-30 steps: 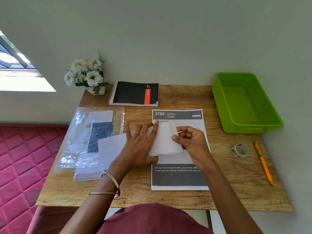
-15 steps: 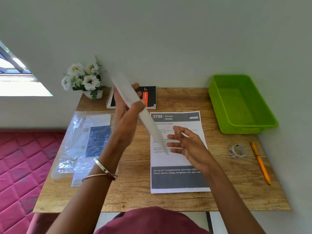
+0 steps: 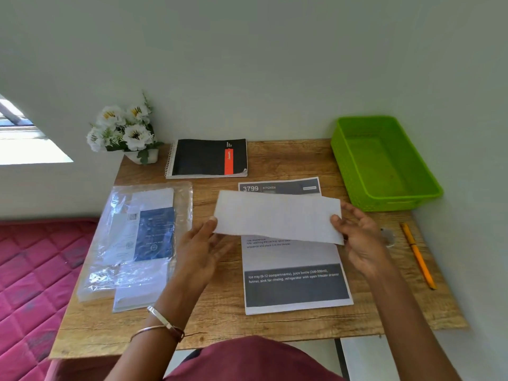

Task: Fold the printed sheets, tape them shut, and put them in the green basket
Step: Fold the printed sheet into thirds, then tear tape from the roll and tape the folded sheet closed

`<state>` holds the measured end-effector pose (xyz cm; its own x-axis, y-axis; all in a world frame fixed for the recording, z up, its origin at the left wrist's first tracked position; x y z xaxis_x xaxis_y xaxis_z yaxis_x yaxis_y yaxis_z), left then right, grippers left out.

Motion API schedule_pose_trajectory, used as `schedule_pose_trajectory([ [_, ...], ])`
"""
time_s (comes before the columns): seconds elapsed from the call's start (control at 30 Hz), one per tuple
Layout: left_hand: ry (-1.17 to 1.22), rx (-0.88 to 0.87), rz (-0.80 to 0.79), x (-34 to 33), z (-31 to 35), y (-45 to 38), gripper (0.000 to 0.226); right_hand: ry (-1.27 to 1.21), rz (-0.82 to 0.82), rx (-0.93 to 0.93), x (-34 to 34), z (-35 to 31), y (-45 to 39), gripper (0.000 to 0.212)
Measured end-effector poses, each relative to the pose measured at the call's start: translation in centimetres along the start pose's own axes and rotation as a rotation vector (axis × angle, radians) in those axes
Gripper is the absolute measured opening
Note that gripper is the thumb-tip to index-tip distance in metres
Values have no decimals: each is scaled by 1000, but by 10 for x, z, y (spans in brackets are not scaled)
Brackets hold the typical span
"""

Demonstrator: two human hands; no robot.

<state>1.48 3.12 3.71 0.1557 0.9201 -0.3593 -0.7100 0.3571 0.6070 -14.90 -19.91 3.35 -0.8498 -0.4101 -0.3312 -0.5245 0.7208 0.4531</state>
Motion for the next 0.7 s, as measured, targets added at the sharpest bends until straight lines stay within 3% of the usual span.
schedule_pose_trajectory([
  [0.07,-14,37,58,4,-2,-4,26,37,7,29,7,3,0,39],
  [0.2,-163,12,62,2,-3,-5,7,160,13,112,12,8,0,45],
  [0.37,-632,-105,147,17,-14,-22,8,464,102,234,13,10,-1,40],
  [0.5,-820,-178,198,23,-22,-29,7,797,151,331,14,16,0,29],
  [0.6,-1012,-271,210,24,-25,-30,16,919,164,370,17,21,-2,28],
  [0.7,-1327,-472,271,18,-27,-22,21,980,207,447,26,19,1,31],
])
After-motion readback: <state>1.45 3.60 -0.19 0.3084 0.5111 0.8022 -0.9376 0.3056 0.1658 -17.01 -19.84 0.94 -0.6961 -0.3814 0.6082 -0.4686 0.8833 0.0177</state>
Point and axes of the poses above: each hand's wrist, its own y-axis away from the middle knuckle, its own x-axis out of the back of the hand, z = x × y, the point moved 2 cm from there along -y, towards the middle knuckle, and after that the axes turned 3 degrees about -y, right-handed, at the moved point
